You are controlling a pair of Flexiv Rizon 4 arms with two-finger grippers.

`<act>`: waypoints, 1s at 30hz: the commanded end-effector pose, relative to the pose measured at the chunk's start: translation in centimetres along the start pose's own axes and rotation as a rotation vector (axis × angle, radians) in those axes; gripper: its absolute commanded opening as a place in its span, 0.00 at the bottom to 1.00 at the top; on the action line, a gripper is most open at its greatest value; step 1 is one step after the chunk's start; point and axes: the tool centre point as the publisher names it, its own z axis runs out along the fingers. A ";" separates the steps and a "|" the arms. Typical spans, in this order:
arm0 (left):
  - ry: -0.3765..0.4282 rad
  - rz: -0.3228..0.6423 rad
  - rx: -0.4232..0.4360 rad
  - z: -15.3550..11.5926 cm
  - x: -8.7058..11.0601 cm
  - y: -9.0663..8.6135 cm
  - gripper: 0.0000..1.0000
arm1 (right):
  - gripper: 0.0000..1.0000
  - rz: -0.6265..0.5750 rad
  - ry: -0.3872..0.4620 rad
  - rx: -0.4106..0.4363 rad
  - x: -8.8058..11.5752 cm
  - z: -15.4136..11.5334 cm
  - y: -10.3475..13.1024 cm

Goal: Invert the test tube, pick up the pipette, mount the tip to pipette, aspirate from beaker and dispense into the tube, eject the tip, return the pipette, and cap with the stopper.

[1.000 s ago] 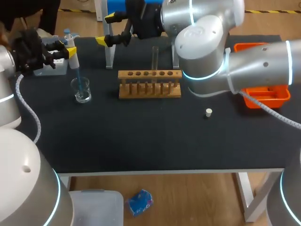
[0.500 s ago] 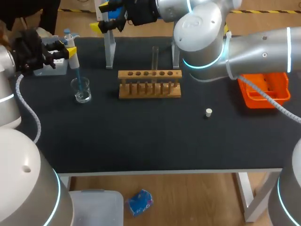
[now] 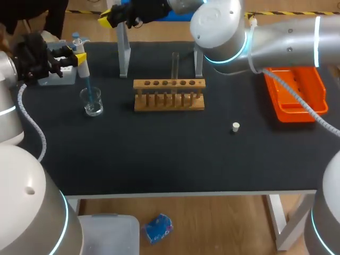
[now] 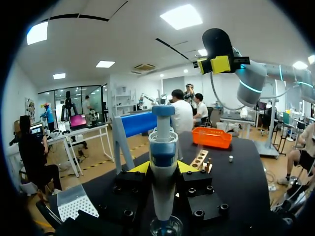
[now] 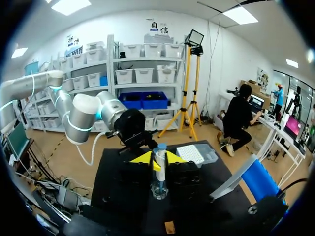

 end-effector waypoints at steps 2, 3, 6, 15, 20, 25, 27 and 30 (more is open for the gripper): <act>-0.002 0.002 0.002 0.0 0.1 0.1 0.00 | 0.00 -0.004 0.028 0.121 -1.0 2.6 0.3; -0.002 0.002 0.002 0.0 0.1 0.1 0.00 | 0.00 -0.003 0.032 0.126 -1.0 2.9 0.3; -0.002 0.002 0.002 0.0 0.1 0.1 0.00 | 0.00 -0.010 0.041 0.136 -1.1 3.7 0.6; -0.002 0.002 0.002 0.0 0.1 0.1 0.00 | 0.00 -0.033 0.081 0.138 -0.6 5.7 1.1; -0.002 0.002 0.002 0.0 0.1 0.1 0.00 | 0.00 -0.039 0.086 0.110 0.1 6.5 0.9; -0.002 0.002 0.002 0.0 0.1 0.1 0.00 | 0.00 -0.033 0.095 0.091 0.5 7.0 0.4; -0.002 0.002 0.002 0.0 0.1 0.1 0.00 | 0.00 -0.034 0.099 0.092 0.6 7.1 0.4; -0.002 0.002 0.002 0.0 0.1 0.1 0.00 | 0.00 -0.036 0.098 0.096 0.6 7.2 0.6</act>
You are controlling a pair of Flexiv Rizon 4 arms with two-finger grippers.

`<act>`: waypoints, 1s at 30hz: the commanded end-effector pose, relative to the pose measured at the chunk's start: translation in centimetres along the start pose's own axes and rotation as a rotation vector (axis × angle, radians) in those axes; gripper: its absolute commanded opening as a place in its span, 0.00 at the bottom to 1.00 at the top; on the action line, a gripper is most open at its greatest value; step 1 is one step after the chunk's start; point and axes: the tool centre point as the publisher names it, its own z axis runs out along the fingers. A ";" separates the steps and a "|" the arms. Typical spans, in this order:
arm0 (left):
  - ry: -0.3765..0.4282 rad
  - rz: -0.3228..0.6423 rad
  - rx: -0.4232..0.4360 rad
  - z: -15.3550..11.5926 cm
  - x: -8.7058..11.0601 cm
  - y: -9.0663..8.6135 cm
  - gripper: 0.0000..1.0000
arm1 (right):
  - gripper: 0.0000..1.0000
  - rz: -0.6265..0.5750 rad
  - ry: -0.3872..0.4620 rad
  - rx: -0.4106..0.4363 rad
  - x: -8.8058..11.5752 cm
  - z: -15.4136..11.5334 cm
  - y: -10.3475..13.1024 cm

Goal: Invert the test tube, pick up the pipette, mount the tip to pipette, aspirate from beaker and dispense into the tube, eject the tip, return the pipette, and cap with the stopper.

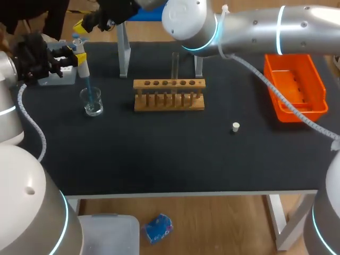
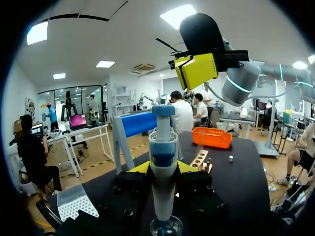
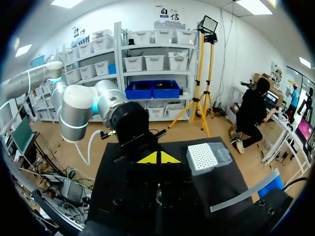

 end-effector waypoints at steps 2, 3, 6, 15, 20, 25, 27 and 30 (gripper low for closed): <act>-0.002 0.002 0.003 0.0 0.1 0.1 0.00 | 0.00 -0.002 -0.004 0.000 -0.1 0.1 0.1; -0.002 0.002 0.003 0.0 0.1 0.1 0.00 | 0.00 -0.001 -0.004 -0.001 -0.1 0.2 0.1; -0.002 0.002 0.003 0.0 0.1 0.1 0.00 | 0.00 0.008 0.000 0.002 -0.3 0.4 -0.1; -0.002 0.002 0.003 0.0 0.1 0.1 0.00 | 0.00 0.017 0.014 0.004 -0.5 1.1 -0.3; -0.002 0.002 0.003 0.0 0.1 0.1 0.00 | 0.00 0.021 0.016 0.006 -0.8 1.3 -0.5; -0.002 0.002 0.003 0.0 0.1 0.1 0.00 | 0.00 0.028 0.006 0.005 -1.2 1.4 -0.6; -0.002 0.002 0.003 0.0 0.1 0.1 0.00 | 0.00 0.030 0.008 0.003 -1.3 1.4 -0.6; -0.002 0.002 0.003 0.0 0.1 0.1 0.00 | 0.00 0.028 0.010 0.004 -1.4 1.6 -0.6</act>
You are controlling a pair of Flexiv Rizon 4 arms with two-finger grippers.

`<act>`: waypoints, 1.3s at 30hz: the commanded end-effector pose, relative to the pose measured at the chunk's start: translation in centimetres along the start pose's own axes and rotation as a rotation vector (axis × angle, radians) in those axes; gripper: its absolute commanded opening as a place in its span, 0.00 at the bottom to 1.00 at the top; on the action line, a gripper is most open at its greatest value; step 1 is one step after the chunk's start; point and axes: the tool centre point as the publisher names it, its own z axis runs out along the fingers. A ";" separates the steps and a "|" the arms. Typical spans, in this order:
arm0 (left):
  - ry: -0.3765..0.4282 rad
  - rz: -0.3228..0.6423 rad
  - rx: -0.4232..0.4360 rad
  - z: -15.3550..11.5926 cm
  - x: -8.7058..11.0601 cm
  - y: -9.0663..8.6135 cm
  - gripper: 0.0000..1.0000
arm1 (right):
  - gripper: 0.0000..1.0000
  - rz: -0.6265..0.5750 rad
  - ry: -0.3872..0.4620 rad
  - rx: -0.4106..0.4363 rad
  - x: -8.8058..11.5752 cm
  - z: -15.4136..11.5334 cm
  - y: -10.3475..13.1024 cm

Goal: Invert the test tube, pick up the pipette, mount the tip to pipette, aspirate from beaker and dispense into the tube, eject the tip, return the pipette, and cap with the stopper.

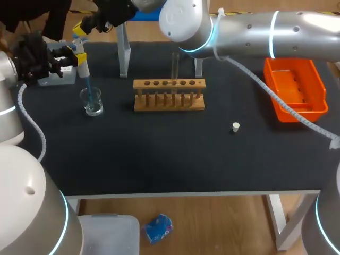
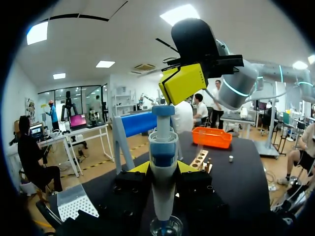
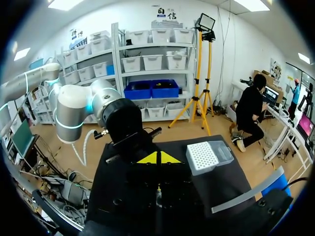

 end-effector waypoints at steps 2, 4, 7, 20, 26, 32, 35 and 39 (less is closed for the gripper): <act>-0.002 0.002 0.003 0.0 0.1 0.1 0.00 | 0.00 -0.002 0.007 0.007 -0.3 0.5 0.0; -0.002 0.002 0.003 0.0 0.1 0.1 0.00 | 0.00 -0.002 0.009 0.010 -0.3 0.5 0.0; -0.002 0.002 0.003 0.0 0.1 0.1 0.00 | 0.00 -0.002 0.012 0.013 -0.3 0.6 -0.1; -0.002 0.002 0.003 0.0 0.1 0.1 0.00 | 0.00 -0.014 0.009 0.015 -0.6 0.6 0.4; -0.002 0.002 0.003 0.0 0.1 0.1 0.00 | 0.00 -0.017 0.010 0.018 -0.6 0.7 0.4; -0.002 0.002 0.003 0.0 0.1 0.1 0.00 | 0.00 -0.015 0.014 0.031 -0.5 1.0 -0.1; -0.002 0.002 0.003 0.0 0.1 0.1 0.00 | 0.00 -0.011 0.015 0.035 -0.5 1.1 -0.4; -0.002 0.002 0.003 0.0 0.1 0.1 0.00 | 0.00 -0.004 0.016 0.036 -0.4 1.2 -0.7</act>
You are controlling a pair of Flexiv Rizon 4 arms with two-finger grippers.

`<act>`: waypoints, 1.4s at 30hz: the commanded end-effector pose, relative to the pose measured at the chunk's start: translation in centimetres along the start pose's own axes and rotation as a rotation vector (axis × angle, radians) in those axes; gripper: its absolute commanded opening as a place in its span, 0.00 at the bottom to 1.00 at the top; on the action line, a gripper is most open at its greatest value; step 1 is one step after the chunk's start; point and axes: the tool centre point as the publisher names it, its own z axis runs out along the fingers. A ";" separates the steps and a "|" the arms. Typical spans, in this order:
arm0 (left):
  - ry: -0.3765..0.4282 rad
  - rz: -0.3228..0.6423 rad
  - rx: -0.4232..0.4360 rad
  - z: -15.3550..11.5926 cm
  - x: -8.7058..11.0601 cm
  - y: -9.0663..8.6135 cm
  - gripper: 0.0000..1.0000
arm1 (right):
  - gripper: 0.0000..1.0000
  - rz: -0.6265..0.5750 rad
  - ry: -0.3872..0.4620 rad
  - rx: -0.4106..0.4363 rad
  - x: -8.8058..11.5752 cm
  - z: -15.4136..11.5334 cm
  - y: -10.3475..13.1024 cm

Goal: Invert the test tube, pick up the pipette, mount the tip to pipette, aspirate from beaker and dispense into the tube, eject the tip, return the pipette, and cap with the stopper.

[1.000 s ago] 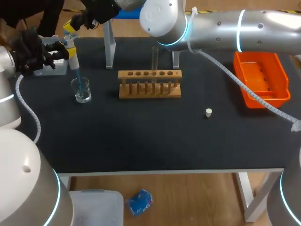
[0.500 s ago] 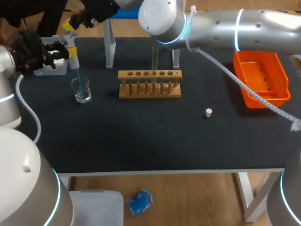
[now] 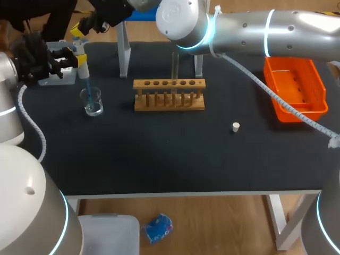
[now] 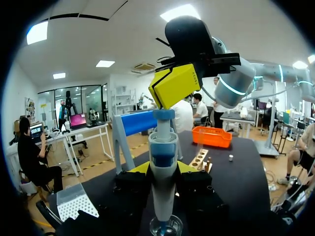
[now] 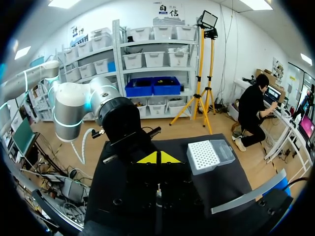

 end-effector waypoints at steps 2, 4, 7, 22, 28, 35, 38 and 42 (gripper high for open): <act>-0.002 0.002 0.004 0.0 0.0 -0.2 0.00 | 0.00 0.004 0.004 0.004 -0.1 0.3 -0.4; -0.002 0.002 0.004 0.0 0.0 -0.2 0.00 | 0.00 0.005 0.005 0.005 0.0 0.4 -0.5; -0.002 0.002 0.004 0.0 0.0 -0.2 0.00 | 0.00 0.009 0.007 0.006 0.1 0.5 -0.8; -0.002 0.002 0.004 0.0 0.0 -0.2 0.00 | 0.00 0.033 0.020 0.017 0.7 1.1 -2.3; -0.002 0.002 0.004 0.0 0.0 -0.2 0.00 | 0.00 0.030 0.014 0.019 0.6 0.9 -2.0; -0.002 0.002 0.004 0.0 0.0 -0.2 0.00 | 0.31 -0.016 -0.006 -0.023 0.8 -0.9 0.6; -0.002 0.002 0.004 0.0 0.0 -0.2 0.00 | 1.00 -0.034 -0.020 -0.043 1.1 -1.8 1.5; -0.002 0.002 0.004 0.0 0.0 -0.2 0.00 | 1.00 -0.054 -0.045 -0.060 1.2 -3.6 2.2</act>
